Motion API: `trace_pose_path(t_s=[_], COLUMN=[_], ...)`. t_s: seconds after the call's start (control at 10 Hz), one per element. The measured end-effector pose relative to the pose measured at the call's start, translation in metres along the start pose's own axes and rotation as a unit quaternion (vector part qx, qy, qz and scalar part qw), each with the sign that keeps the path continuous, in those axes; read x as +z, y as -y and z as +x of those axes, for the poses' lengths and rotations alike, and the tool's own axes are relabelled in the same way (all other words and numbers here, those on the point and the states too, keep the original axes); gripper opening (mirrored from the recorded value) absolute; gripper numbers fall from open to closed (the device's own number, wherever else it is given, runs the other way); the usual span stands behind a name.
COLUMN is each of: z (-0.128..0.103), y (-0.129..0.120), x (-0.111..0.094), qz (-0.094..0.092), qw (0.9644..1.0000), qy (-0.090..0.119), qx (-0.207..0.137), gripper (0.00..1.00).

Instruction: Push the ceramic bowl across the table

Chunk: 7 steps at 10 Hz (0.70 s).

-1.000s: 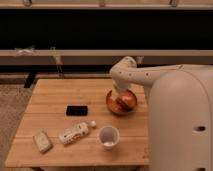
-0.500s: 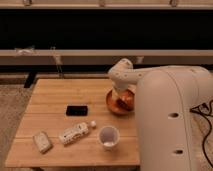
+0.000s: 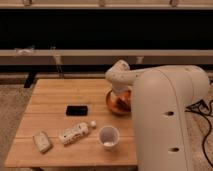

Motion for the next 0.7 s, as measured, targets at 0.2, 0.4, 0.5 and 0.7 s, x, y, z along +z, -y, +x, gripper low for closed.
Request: trace_pose_path(t_s=[0.2, 0.4, 0.5, 0.7], z=[-0.003, -0.004, -0.006, -0.009], y=[-0.01, -0.016, -0.021, -0.026], x=[0.004, 0.007, 0.008, 0.008], qz=[-0.002, -0.005, -0.009, -0.017], qw=[0.9998, 0.9995, 0.9993, 0.999], qy=[-0.009, -0.015, -0.016, -0.017], qx=[-0.015, -0.026, -0.031, -0.037], gripper=[0.8, 0.8, 0.8, 0.8])
